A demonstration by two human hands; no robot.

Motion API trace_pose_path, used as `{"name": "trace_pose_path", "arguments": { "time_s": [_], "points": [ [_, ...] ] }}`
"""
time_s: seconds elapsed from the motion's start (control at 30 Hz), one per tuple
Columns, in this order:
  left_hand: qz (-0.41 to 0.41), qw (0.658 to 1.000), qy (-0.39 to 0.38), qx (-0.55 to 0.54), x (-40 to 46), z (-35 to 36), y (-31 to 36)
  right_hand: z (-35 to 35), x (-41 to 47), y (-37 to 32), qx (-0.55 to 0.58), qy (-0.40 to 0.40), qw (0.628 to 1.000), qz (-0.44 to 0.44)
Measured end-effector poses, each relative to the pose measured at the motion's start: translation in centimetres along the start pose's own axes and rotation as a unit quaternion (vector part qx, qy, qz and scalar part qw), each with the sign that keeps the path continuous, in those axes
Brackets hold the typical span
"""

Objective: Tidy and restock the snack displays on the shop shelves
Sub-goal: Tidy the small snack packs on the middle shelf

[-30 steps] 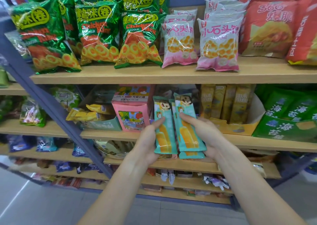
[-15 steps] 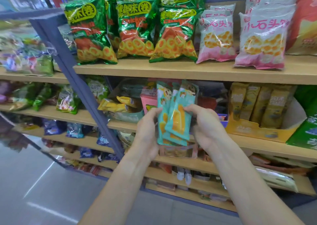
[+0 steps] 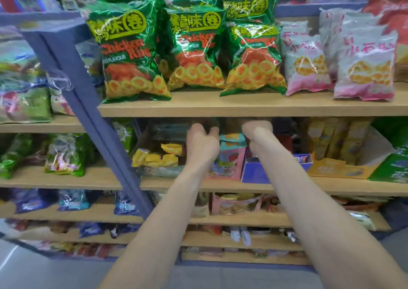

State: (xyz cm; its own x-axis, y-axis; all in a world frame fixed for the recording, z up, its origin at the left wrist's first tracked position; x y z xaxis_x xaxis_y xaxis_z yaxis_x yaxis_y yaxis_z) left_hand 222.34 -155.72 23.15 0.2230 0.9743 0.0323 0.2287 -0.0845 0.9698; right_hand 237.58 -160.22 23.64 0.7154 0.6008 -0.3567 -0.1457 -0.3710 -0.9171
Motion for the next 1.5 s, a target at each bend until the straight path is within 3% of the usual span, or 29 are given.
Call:
{"name": "trace_pose_path", "arguments": {
  "time_s": [0.27,0.47,0.57,0.67,0.73,0.9,1.1,1.23,1.37,1.5],
  "points": [
    [0.023,0.992,0.042,0.116,1.2,-1.6,0.9,-1.0,0.0,0.0,-0.068,0.035,0.997,-0.012],
    [0.107,0.954,0.065,0.272,1.1,-1.1,0.8,-3.0,0.9,0.0,-0.074,0.039,0.995,-0.046],
    [0.139,0.950,0.061,0.273,1.0,-1.0,0.3,-3.2,0.6,0.2,-0.073,0.032,0.996,-0.026],
    [0.172,0.948,0.047,0.262,1.0,-1.0,-0.1,-3.2,1.0,-0.2,-0.075,0.054,0.993,-0.076],
    [0.174,0.948,0.039,0.263,1.2,-1.0,-0.4,-2.5,0.2,-0.2,-0.078,0.058,0.995,-0.036],
    [0.215,0.942,0.033,0.256,1.3,-1.4,-1.0,1.1,-1.5,-0.8,-0.283,0.025,0.957,-0.065],
    [0.258,0.934,0.025,0.246,1.4,-1.8,-1.7,1.4,-2.7,-1.1,-0.358,0.056,0.924,-0.121],
    [0.281,0.926,0.010,0.253,0.1,-2.3,-0.9,0.7,-3.7,-1.3,-0.293,0.099,0.931,-0.193],
    [0.278,0.911,0.008,0.303,-1.8,-6.0,-1.3,0.5,-8.6,1.5,-0.262,0.164,0.872,-0.379],
    [0.275,0.889,0.014,0.367,-3.2,-12.4,-3.7,4.6,-14.5,4.7,-0.262,0.059,0.815,-0.513]
  ]
}}
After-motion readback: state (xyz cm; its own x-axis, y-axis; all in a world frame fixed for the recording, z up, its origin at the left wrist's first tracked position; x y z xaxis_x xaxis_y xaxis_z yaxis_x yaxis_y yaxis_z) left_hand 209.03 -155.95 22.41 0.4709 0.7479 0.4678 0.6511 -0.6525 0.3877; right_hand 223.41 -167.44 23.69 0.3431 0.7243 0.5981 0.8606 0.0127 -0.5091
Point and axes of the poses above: each hand's wrist, its own x-axis towards the middle knuckle, its own z-axis out of the palm, y = z × x, the point moved 5 cm from there along x, towards the middle knuckle, and after that the axes turned 2 degrees about z, right-handed, at the moved point
